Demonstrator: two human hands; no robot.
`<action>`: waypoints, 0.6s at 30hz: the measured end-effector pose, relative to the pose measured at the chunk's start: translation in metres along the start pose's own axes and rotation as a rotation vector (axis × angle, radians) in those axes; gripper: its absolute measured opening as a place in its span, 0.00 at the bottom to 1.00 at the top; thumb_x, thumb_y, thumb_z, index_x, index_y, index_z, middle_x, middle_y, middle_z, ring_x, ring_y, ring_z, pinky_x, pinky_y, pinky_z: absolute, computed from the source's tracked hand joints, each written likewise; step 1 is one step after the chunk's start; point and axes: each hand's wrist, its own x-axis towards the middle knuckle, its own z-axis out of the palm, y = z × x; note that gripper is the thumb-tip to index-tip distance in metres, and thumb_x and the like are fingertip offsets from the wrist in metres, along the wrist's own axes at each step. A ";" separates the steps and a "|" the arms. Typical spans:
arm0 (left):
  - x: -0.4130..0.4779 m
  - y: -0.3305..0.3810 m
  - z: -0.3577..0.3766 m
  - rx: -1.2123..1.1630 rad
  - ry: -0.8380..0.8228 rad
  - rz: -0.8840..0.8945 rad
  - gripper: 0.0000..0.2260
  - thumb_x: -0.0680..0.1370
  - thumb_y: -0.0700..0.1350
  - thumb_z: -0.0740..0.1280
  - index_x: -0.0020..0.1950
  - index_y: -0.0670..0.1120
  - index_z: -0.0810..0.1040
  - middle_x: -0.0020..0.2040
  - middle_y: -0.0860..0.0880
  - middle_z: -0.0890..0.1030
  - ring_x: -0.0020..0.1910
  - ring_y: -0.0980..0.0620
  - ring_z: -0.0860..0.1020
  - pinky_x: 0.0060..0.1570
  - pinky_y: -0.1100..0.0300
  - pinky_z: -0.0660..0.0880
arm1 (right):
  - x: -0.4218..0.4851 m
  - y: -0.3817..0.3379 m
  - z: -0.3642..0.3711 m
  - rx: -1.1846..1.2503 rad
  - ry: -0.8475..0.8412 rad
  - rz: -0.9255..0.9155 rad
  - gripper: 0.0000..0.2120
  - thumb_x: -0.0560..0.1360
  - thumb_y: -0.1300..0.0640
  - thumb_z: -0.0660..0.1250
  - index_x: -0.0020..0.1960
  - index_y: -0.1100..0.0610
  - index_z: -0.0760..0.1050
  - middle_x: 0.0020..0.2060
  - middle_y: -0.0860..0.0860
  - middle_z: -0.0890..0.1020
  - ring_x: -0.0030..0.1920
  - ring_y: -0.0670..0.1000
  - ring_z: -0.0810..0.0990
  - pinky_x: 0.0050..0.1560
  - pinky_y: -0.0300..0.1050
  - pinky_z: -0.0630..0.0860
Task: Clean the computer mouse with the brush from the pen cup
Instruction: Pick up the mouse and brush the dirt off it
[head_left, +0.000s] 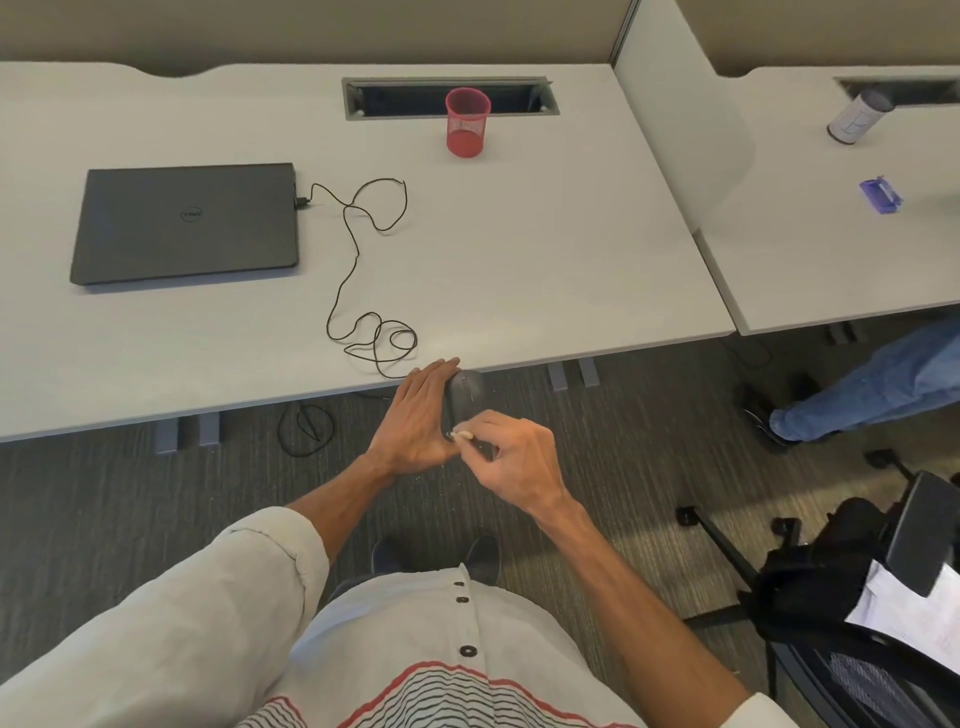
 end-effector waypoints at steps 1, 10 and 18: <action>0.001 0.001 0.000 -0.002 0.003 0.000 0.52 0.73 0.60 0.79 0.87 0.43 0.56 0.88 0.46 0.60 0.89 0.47 0.57 0.89 0.42 0.51 | -0.003 0.001 -0.001 0.016 0.005 0.002 0.09 0.82 0.51 0.73 0.55 0.52 0.90 0.50 0.45 0.90 0.43 0.43 0.86 0.39 0.45 0.84; 0.002 0.000 -0.001 0.018 -0.009 -0.006 0.57 0.71 0.67 0.81 0.88 0.43 0.55 0.88 0.47 0.61 0.88 0.48 0.58 0.89 0.43 0.52 | 0.020 -0.007 -0.001 0.217 0.284 0.441 0.07 0.83 0.49 0.75 0.58 0.49 0.89 0.41 0.38 0.86 0.32 0.41 0.78 0.34 0.32 0.71; 0.002 0.000 -0.002 0.037 0.005 -0.020 0.56 0.72 0.65 0.81 0.88 0.44 0.54 0.88 0.47 0.60 0.88 0.48 0.58 0.90 0.45 0.51 | 0.024 -0.003 -0.019 -0.029 0.056 0.170 0.08 0.83 0.49 0.75 0.60 0.47 0.89 0.53 0.40 0.90 0.37 0.35 0.75 0.42 0.28 0.71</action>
